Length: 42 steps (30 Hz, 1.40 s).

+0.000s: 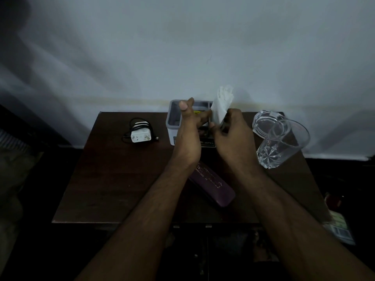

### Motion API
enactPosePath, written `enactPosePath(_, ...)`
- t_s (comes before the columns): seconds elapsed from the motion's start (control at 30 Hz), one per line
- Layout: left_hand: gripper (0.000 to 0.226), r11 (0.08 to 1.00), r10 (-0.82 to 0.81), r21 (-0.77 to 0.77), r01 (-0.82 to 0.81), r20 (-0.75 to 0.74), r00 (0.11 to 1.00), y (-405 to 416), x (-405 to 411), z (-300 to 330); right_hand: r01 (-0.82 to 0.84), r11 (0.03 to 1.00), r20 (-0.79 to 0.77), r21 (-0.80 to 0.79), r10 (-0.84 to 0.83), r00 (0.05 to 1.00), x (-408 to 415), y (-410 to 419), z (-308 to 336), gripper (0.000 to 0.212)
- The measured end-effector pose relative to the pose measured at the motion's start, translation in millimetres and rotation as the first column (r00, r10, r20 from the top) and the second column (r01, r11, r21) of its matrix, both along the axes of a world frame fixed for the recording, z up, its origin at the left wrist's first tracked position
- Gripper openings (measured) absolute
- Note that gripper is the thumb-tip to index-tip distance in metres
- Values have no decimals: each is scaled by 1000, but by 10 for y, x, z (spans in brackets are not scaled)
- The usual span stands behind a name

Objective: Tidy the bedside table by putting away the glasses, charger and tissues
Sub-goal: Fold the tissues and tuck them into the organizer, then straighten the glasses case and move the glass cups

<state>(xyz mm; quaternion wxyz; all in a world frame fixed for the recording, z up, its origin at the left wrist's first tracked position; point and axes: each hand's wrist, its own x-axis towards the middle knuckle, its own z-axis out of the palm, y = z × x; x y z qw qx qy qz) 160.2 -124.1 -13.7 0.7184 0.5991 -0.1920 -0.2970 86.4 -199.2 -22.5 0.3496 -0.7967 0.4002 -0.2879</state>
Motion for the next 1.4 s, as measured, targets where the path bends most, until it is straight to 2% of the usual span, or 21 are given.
enactPosePath(0.27, 72, 997, -20, -71, 13, -106, 994, -36, -74, 29, 16, 998, 30, 65, -18, 999, -105, -51, -15, 44)
enactPosePath(0.47, 71, 998, -14, -62, 7, -105, 994, -41, -123, 39, 4, 997, 44, 82, -8, 999, -123, -34, -8, 39)
enactPosePath(0.67, 62, 999, 27, 14, -29, 146, 989, 145, -234, 102, 44, 998, -15, -45, -44, 999, -238, 104, 138, 49)
enactPosePath(0.73, 41, 997, 66, 21, -74, 266, 962, 256, -270, 129, 53, 992, -27, -118, -56, 998, -343, 199, 196, 38)
enactPosePath(0.8, 27, 989, 81, 78, -123, 413, 907, 380, -285, 129, -7, 989, -58, -149, -2, 998, -460, 313, 240, 20)
enactPosePath(0.87, 19, 977, 28, 162, -137, 541, 841, 512, -280, 101, -119, 984, -152, -134, 98, 983, -562, 414, 246, 10)
enactPosePath(0.9, 17, 969, -22, 212, -129, 592, 805, 582, -282, 81, -180, 979, -217, -98, 155, 964, -602, 466, 234, 14)
enactPosePath(1.0, 12, 902, -226, 417, -113, 678, 699, 754, -281, -15, -312, 947, -464, 77, 311, 829, -689, 610, 162, 52)
enactPosePath(1.07, 17, 828, -362, 552, -99, 661, 657, 839, -270, -82, -343, 931, -623, 126, 343, 703, -721, 677, 81, 73)
enactPosePath(1.1, 22, 780, -437, 621, -80, 631, 641, 869, -266, -108, -353, 928, -668, 121, 339, 662, -725, 693, 43, 77)
enactPosePath(1.2, 42, 653, -602, 754, -70, 573, 556, 960, -291, -153, -373, 926, -685, 58, 309, 660, -726, 688, -34, 74)
enactPosePath(1.3, 56, 599, -654, 791, -124, 573, 494, 1016, -279, -151, -403, 914, -661, 46, 331, 674, -725, 648, -71, 75)
enactPosePath(1.4, 57, 563, -666, 806, -180, 572, 479, 1028, -222, -143, -421, 905, -623, 60, 364, 692, -705, 597, -119, 78)
